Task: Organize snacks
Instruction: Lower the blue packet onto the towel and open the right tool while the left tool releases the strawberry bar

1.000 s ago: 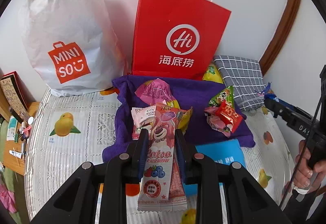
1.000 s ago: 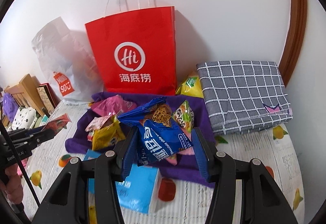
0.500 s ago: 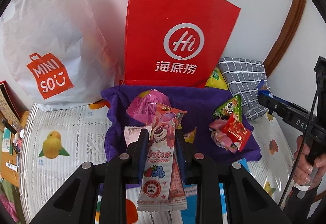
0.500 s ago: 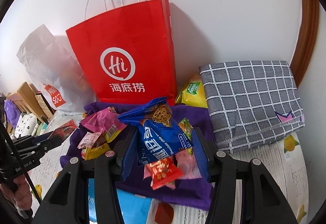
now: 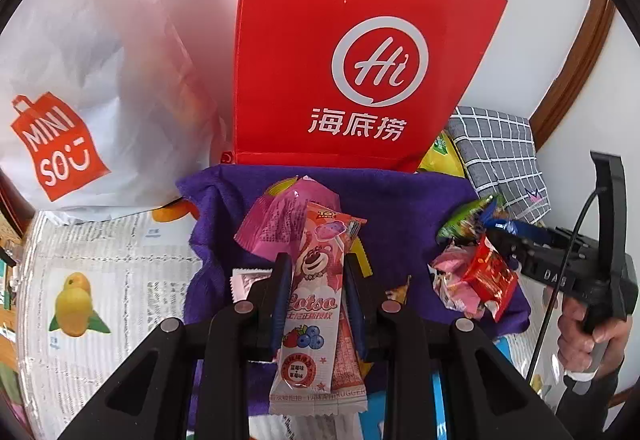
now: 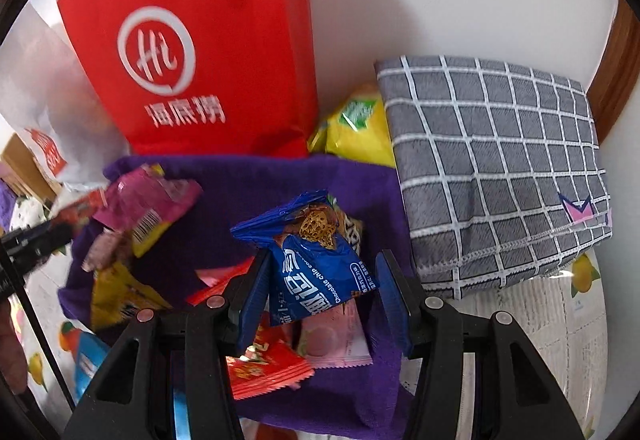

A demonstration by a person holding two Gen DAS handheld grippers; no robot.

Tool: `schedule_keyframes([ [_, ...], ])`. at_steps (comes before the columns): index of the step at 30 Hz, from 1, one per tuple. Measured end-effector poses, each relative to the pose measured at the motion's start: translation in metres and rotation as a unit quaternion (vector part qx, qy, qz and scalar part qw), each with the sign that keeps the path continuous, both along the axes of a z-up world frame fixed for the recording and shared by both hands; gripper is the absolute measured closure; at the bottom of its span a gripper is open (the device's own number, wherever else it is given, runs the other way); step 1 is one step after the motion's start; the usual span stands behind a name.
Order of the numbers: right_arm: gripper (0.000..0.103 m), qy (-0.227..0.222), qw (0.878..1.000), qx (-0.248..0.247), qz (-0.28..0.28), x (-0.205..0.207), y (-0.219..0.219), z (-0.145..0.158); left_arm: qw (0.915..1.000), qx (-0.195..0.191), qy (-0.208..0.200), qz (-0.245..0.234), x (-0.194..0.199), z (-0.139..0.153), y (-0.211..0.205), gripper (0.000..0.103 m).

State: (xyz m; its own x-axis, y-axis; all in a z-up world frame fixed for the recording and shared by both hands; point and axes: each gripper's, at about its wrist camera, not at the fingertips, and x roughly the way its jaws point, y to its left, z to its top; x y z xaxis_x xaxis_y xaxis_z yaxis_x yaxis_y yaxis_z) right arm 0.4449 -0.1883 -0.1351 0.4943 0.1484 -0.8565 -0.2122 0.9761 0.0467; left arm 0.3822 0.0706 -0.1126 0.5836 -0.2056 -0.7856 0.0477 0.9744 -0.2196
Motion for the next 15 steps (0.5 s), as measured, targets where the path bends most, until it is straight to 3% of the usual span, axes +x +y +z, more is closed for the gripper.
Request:
schedule_keyframes([
  [6, 0.051, 0.022, 1.000, 0.014, 0.018, 0.001, 0.003, -0.010, 1.0000, -0.002, 0.007, 0.001, 0.008, -0.010, -0.006, 0.078],
  [15, 0.050, 0.014, 0.999, 0.001, 0.042, -0.001, 0.018, -0.015, 0.9998, -0.001, 0.019, 0.000, 0.018, -0.022, -0.014, 0.078],
])
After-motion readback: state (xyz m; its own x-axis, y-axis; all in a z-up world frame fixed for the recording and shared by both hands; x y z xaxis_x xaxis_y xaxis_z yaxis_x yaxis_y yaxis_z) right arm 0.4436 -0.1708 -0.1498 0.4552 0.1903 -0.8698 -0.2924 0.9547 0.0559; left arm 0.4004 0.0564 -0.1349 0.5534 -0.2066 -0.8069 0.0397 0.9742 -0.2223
